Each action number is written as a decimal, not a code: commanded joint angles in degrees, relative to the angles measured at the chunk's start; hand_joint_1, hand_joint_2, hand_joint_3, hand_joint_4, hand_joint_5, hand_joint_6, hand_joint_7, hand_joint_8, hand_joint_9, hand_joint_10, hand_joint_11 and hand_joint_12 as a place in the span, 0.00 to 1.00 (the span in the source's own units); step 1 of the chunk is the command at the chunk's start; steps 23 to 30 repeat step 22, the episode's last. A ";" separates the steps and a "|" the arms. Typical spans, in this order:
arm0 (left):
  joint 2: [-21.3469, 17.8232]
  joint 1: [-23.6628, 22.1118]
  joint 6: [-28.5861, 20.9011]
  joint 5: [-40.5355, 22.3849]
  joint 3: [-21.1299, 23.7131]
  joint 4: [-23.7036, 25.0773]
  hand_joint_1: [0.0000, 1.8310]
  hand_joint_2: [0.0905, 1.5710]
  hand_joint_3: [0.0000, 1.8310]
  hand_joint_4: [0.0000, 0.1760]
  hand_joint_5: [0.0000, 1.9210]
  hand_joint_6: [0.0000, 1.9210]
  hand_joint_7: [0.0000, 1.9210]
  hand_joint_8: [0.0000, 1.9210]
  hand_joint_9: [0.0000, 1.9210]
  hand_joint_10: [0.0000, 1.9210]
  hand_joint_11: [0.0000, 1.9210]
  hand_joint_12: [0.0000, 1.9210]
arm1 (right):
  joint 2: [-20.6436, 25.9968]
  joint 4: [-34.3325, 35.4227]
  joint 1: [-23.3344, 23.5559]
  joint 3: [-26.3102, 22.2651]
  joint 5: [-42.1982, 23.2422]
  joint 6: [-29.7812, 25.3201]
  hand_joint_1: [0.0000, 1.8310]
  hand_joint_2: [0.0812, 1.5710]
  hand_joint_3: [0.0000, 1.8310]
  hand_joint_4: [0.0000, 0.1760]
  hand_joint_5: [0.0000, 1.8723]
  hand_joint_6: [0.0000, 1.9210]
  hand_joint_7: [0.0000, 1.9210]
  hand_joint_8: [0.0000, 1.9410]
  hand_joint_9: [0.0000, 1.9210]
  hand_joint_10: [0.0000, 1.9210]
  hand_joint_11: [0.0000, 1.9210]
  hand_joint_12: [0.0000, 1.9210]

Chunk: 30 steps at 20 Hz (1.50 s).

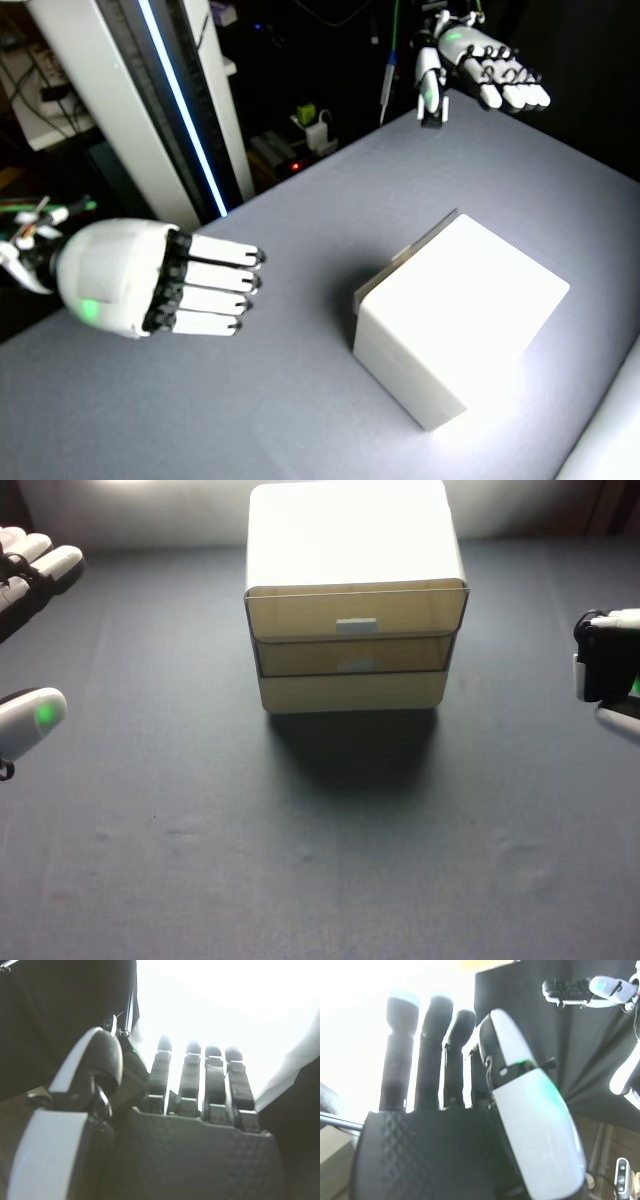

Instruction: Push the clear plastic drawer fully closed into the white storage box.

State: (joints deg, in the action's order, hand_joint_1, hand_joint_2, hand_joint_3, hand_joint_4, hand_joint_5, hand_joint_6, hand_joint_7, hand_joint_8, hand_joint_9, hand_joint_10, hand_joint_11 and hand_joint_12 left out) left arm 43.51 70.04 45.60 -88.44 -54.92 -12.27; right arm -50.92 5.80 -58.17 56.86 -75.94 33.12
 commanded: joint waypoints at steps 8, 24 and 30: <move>-0.47 0.22 -0.05 -8.64 0.13 -1.77 0.09 0.93 0.00 0.00 0.00 0.00 0.00 0.00 0.00 0.00 0.00 0.00 | 3.62 4.71 -1.89 -1.42 -9.96 1.52 0.25 0.95 0.00 0.00 0.06 0.17 0.11 0.03 0.06 0.27 0.00 0.65; -0.66 0.36 0.78 -10.65 0.38 -3.09 0.02 0.76 0.00 1.00 0.00 0.00 0.00 0.00 0.00 0.00 0.00 0.00 | 9.12 13.95 -12.35 -4.01 -21.39 3.45 0.26 0.80 0.00 0.00 0.00 0.00 0.00 0.00 0.00 0.00 0.00 0.00; -0.66 0.36 0.78 -10.65 0.38 -3.09 0.02 0.76 0.00 1.00 0.00 0.00 0.00 0.00 0.00 0.00 0.00 0.00 | 9.12 13.95 -12.35 -4.01 -21.39 3.45 0.26 0.80 0.00 0.00 0.00 0.00 0.00 0.00 0.00 0.00 0.00 0.00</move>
